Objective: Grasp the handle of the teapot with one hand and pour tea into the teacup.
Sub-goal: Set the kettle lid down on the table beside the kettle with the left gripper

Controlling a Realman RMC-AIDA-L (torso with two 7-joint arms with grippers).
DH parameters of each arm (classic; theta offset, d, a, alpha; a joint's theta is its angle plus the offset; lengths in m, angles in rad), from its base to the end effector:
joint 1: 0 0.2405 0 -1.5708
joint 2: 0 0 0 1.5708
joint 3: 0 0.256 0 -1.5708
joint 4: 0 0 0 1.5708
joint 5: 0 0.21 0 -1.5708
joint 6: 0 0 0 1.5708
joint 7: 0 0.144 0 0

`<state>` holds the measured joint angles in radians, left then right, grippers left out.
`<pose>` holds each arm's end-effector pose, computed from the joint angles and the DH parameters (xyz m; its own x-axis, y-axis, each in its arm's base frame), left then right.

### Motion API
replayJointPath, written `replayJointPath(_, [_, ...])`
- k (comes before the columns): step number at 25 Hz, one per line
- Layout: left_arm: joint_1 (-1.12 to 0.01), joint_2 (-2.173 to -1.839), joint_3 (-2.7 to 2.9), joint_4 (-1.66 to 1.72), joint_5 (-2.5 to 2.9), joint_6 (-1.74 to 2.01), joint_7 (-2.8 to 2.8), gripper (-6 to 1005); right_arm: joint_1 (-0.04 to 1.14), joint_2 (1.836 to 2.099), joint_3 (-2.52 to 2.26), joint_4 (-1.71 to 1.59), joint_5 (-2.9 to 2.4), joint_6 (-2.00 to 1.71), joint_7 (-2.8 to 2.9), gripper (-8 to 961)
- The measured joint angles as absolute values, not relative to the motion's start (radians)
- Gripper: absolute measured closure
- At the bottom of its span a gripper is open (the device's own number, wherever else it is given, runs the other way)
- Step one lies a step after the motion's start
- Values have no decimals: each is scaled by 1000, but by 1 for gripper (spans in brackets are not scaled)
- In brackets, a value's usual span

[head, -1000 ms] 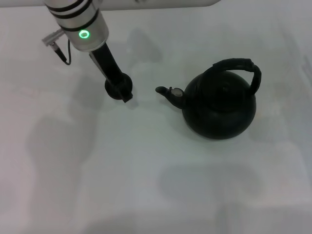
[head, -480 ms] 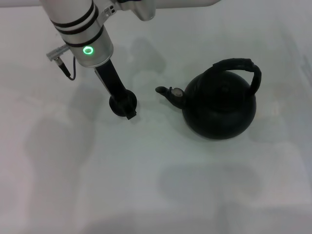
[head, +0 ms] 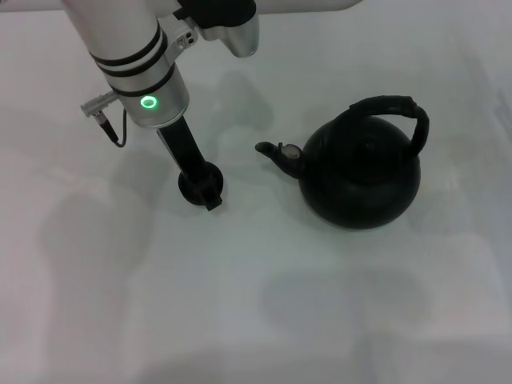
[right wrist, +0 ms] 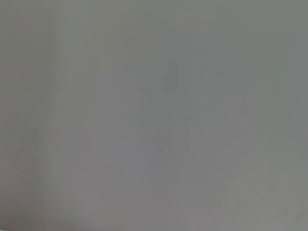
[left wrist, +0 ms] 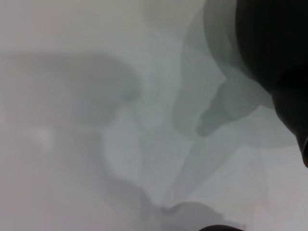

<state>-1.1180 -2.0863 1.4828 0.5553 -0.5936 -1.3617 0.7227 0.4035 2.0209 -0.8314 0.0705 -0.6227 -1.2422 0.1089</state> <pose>-0.1514 0.3891 -0.0827 0.7093 0.4810 -0.5154 0.4046 -0.8764 -0.2611 0.3839 0.2963 0.0176 0.8216 -0.0345 -0.5689 -0.5698 -0.0726 -0.8185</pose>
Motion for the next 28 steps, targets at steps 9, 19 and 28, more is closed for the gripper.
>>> replayJointPath(9, [-1113,-2085,1494,555,-587,-1346,716,297,403,2020,-831,67,-623,-1243,109,137])
replayJointPath(19, [-1110,-2085,1534,554,-588,-1330,707,297,405,2020,-831,63,-623,-1238,109,137])
replayJointPath(28, [-1111,-2085,1551,559,-591,-1323,687,297,405,2020,-831,62,-623,-1236,109,137])
